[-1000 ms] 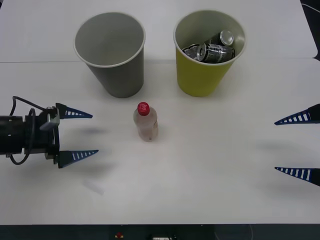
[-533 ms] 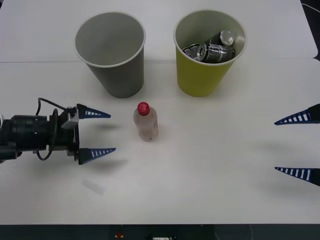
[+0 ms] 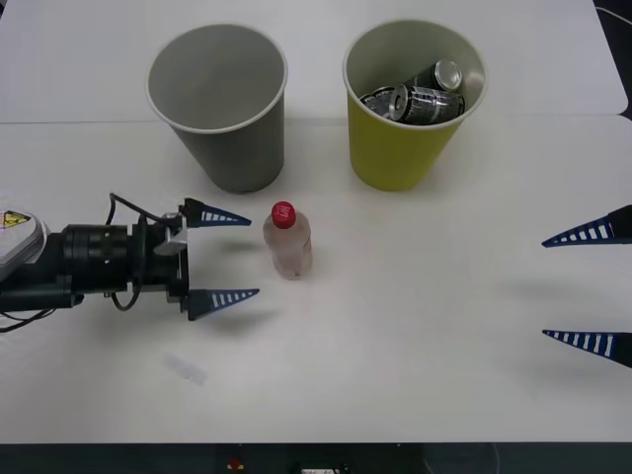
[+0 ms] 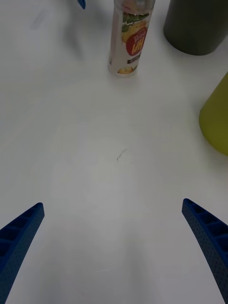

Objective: Put the can into the green bin and the plastic bottle into the gray bin

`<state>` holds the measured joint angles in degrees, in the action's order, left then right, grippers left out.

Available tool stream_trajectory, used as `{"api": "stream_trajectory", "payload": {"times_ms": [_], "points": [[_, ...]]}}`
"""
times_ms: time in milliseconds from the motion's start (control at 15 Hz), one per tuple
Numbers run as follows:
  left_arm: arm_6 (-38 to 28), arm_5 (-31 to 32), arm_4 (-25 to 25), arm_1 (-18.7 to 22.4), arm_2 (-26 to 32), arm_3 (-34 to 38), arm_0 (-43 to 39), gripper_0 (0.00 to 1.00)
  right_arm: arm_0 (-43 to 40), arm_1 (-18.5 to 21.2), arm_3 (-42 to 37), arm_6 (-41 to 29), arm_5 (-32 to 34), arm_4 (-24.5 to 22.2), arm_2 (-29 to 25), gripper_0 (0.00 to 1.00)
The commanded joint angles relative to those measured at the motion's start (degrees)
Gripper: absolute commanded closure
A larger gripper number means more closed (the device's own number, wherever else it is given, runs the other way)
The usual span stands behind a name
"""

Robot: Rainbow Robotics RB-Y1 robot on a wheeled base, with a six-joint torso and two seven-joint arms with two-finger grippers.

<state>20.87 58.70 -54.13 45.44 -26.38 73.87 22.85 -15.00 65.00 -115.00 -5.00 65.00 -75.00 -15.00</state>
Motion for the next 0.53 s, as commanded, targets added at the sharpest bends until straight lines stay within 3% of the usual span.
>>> {"api": "stream_trajectory", "payload": {"times_ms": [67, 533], "points": [[2.94, 0.89, 0.43, -3.08, -1.57, -4.26, 2.37, 0.0, 0.0, 0.0, 0.0, 0.0, 0.0, 0.0, 0.0, 0.0], [6.02, 2.3, 0.34, -9.23, -2.71, -12.17, 6.85, 0.0, 0.0, 0.0, 0.0, 0.0, 0.0, 0.0, 0.0, 0.0]]}}
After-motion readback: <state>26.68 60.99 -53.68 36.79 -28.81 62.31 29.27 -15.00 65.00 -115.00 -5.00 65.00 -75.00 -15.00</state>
